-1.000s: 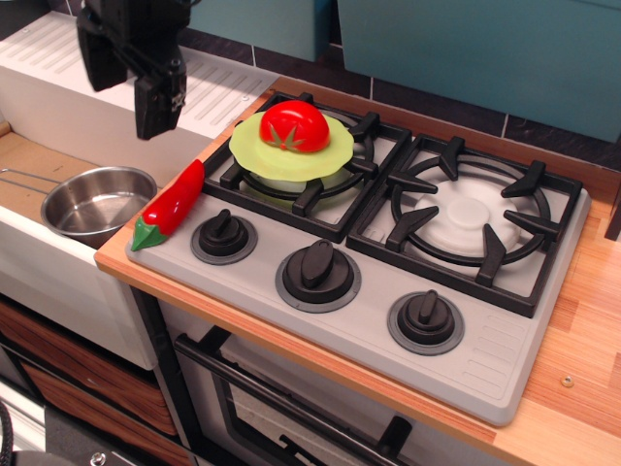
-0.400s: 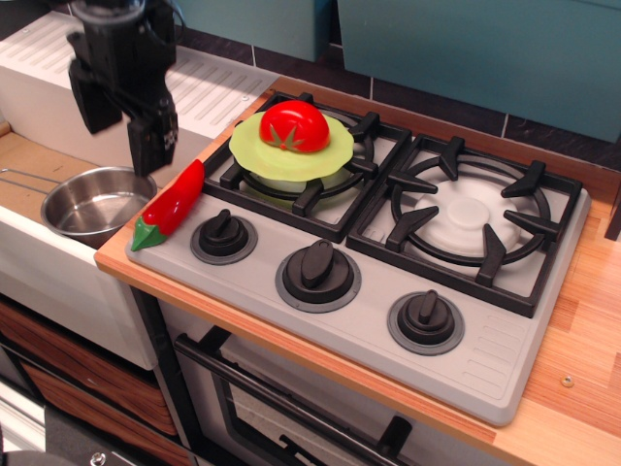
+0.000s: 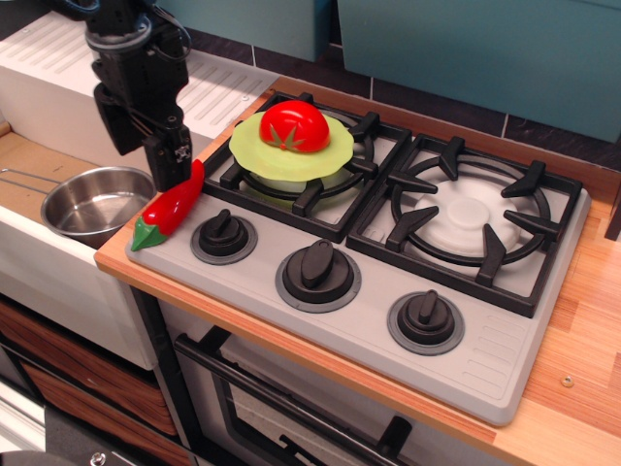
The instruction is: Put tomato on plate and redpepper in pot or pan in sink
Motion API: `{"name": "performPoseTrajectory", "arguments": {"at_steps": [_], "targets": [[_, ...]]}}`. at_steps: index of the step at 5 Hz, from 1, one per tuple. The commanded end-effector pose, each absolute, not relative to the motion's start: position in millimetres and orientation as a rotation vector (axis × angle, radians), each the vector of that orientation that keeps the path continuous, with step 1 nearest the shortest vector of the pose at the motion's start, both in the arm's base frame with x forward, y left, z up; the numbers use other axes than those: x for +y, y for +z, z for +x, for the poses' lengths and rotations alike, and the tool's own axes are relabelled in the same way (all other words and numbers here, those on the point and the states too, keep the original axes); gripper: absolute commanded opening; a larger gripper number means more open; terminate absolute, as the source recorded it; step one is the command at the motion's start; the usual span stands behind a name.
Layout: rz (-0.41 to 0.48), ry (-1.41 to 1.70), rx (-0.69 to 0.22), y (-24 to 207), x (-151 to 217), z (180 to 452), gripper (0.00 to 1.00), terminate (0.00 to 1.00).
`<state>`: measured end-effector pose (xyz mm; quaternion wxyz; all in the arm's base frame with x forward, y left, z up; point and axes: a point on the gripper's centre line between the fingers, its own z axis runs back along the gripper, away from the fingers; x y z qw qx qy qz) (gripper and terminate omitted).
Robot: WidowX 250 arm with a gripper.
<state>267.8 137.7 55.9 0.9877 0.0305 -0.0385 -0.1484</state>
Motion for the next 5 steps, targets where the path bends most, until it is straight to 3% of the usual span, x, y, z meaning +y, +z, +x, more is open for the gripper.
{"name": "performPoseTrajectory", "arguments": {"at_steps": [1,5], "targets": [[0.079,-0.316,-0.108,69,139,284,1.00,0.00],[0.070,-0.293,-0.142,41,128,253,1.00,0.00]]}}
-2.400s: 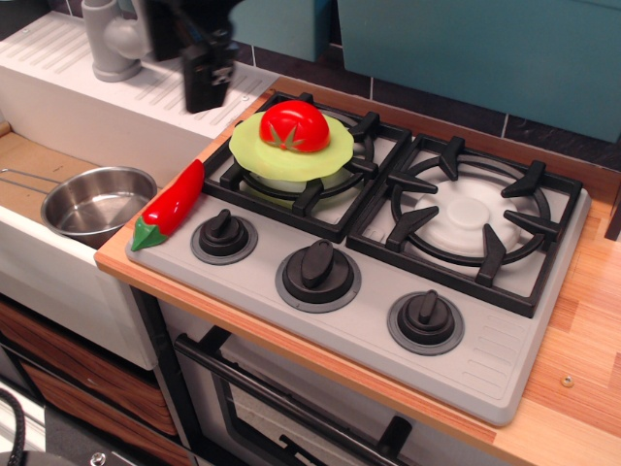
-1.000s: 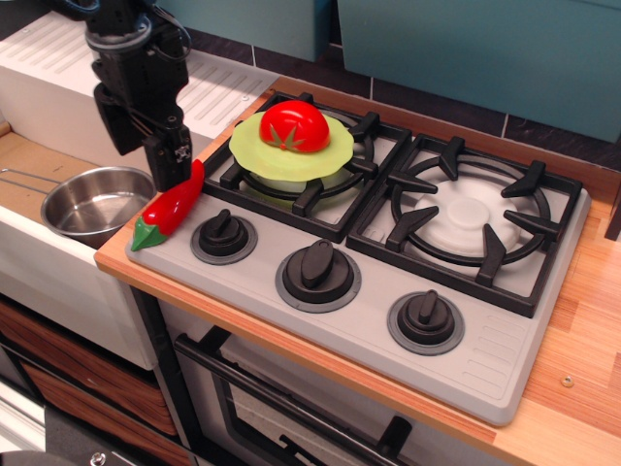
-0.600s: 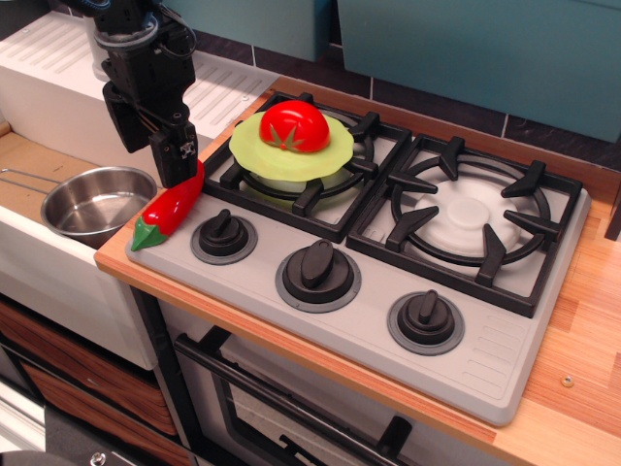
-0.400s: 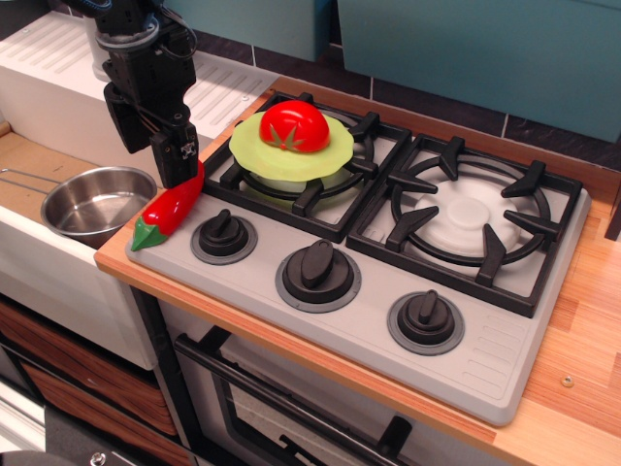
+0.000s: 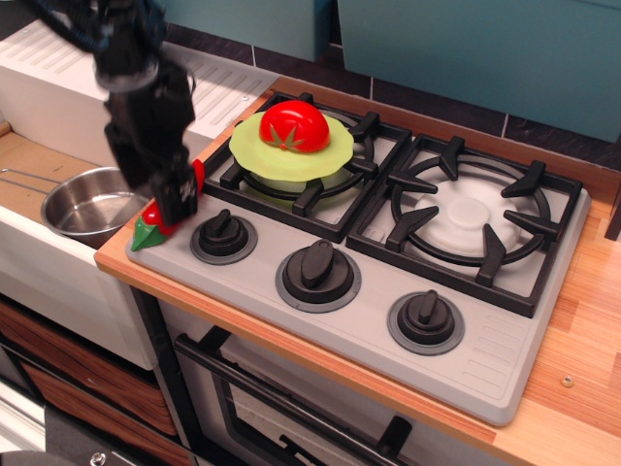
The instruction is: Put tomato on plate and redpepper in pot or pan in sink
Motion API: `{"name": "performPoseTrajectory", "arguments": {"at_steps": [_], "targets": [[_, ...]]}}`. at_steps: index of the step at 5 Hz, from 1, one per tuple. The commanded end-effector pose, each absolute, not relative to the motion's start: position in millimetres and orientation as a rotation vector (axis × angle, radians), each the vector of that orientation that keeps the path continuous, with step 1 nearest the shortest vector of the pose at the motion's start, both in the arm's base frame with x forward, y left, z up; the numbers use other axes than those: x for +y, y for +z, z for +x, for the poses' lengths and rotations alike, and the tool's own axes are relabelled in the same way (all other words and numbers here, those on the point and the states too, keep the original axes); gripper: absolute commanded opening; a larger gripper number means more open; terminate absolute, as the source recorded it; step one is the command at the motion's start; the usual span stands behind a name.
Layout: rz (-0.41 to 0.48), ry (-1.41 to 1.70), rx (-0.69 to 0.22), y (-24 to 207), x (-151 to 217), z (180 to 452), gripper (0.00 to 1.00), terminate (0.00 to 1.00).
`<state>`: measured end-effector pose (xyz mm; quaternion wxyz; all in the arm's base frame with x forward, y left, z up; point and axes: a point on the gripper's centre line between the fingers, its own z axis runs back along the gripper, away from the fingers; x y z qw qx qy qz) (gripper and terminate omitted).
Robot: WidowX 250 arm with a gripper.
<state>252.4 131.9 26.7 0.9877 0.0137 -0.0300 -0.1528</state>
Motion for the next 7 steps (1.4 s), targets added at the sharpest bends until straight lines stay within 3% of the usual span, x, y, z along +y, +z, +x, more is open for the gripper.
{"name": "performPoseTrajectory", "arguments": {"at_steps": [1,5,6,7], "targets": [[0.064,-0.294,-0.153,34,124,251,1.00,0.00],[0.032,-0.323,-0.191,25,123,261,1.00,0.00],[0.029,-0.318,-0.176,28,124,263,0.00,0.00],[0.023,-0.325,-0.163,33,125,262,0.00,0.00]]}}
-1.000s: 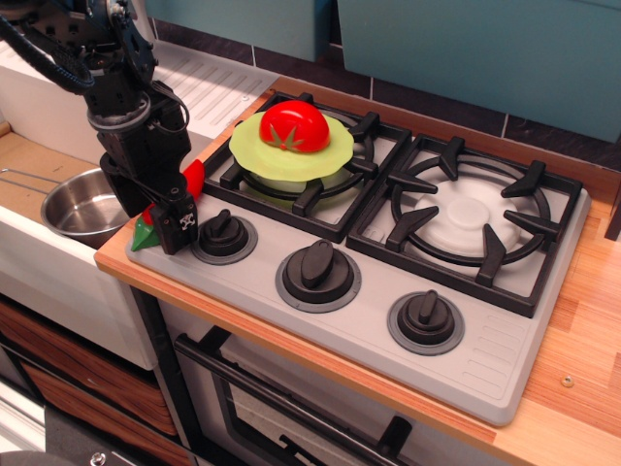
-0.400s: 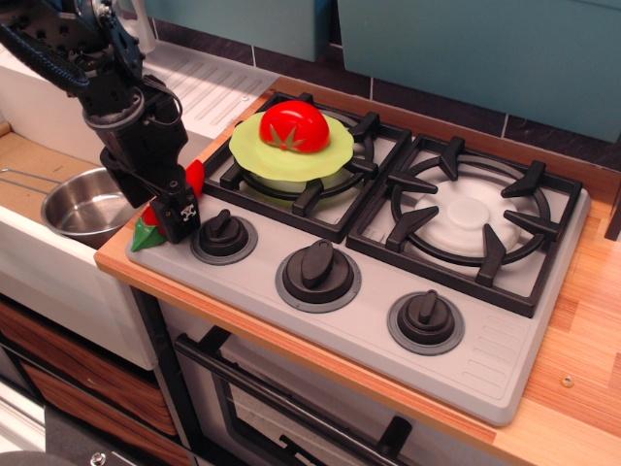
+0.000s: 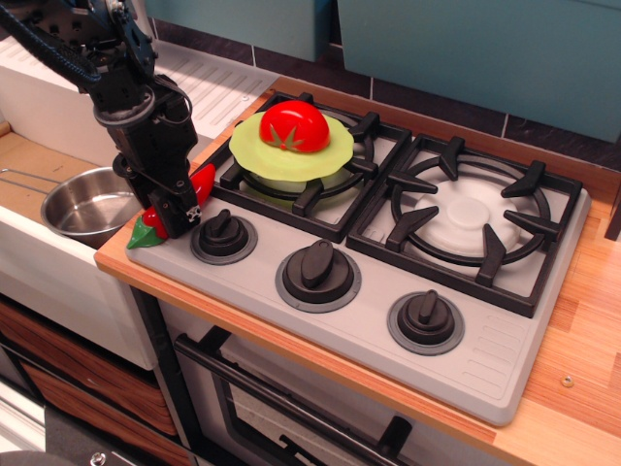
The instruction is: Put tomato on plate and redpepper in pot or pan in sink
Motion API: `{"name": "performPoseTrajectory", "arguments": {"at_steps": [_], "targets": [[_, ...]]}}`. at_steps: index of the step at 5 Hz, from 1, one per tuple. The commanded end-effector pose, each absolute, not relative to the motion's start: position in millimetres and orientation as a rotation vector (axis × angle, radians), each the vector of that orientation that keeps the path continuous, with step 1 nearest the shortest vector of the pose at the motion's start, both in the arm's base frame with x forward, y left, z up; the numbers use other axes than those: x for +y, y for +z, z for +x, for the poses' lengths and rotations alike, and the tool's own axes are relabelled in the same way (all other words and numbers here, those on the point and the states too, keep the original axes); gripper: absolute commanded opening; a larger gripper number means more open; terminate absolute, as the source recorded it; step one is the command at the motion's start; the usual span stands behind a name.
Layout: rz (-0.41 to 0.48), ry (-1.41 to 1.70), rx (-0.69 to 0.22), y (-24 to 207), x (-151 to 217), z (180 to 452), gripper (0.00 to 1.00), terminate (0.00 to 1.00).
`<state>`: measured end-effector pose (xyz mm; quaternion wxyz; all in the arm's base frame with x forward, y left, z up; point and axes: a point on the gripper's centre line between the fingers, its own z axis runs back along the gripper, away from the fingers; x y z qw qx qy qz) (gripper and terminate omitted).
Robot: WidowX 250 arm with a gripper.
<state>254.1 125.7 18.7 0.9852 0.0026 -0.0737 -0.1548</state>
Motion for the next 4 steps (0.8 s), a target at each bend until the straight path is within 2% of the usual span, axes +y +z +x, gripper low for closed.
{"name": "performPoseTrajectory", "arguments": {"at_steps": [1,2,4], "targets": [[0.014,-0.347,-0.131,47,130,257,0.00,0.00],[0.025,-0.357,-0.101,63,135,250,0.00,0.00],[0.018,-0.415,-0.103,70,155,255,0.00,0.00]]}}
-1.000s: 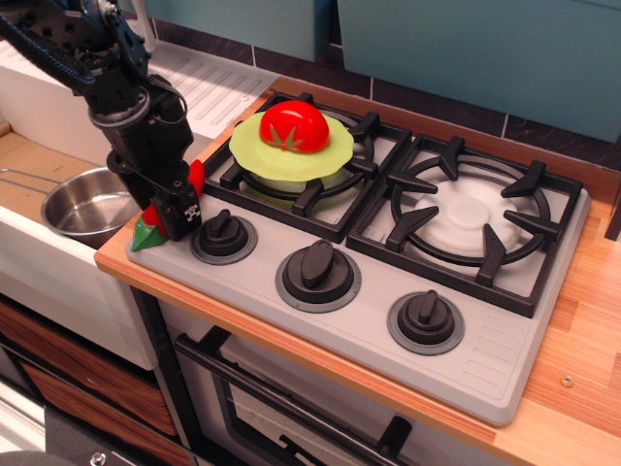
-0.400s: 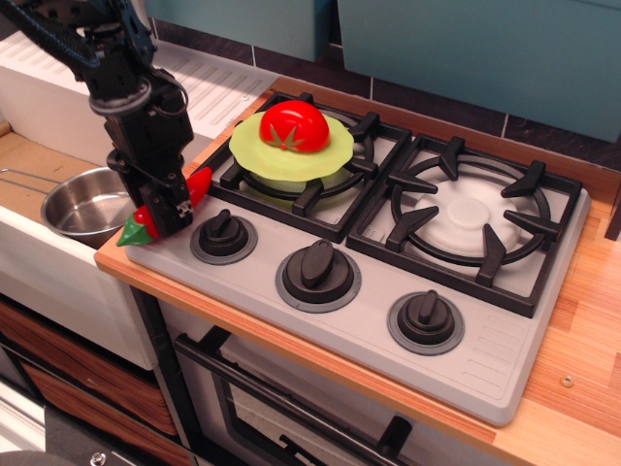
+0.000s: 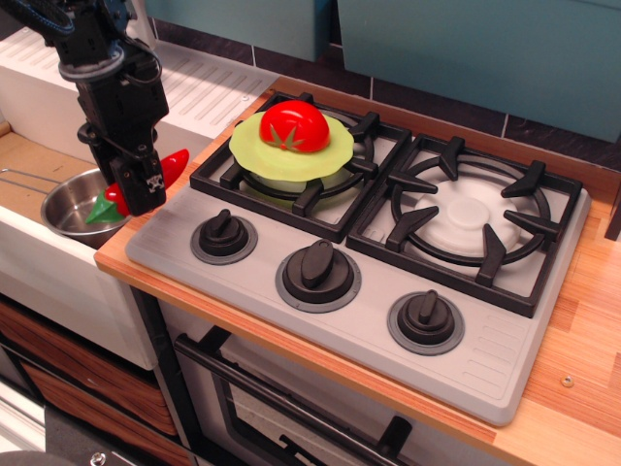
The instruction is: Put tomato on plate and redpepper in pot or pan in sink
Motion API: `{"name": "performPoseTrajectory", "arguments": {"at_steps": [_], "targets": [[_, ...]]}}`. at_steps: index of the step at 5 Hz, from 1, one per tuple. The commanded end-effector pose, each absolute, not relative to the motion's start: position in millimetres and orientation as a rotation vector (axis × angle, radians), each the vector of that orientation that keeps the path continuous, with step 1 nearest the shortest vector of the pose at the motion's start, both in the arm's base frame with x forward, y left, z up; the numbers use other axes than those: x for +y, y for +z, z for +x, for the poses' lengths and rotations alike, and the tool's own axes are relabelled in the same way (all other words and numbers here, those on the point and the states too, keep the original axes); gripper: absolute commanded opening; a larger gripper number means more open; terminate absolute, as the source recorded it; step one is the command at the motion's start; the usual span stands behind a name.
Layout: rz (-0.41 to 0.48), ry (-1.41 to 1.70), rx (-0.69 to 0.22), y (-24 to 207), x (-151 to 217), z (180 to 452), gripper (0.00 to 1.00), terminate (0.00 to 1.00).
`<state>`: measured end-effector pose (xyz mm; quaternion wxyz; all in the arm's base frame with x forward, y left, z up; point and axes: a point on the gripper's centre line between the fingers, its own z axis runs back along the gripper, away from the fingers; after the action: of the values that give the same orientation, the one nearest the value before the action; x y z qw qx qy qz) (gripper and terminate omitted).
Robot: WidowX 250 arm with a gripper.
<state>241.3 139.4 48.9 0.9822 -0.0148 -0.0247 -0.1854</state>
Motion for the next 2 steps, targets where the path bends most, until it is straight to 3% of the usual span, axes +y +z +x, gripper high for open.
{"name": "performPoseTrajectory", "arguments": {"at_steps": [1,2], "targets": [[0.026,-0.461,-0.108,70,175,265,0.00,0.00],[0.025,-0.494,-0.108,69,193,275,0.00,0.00]]}}
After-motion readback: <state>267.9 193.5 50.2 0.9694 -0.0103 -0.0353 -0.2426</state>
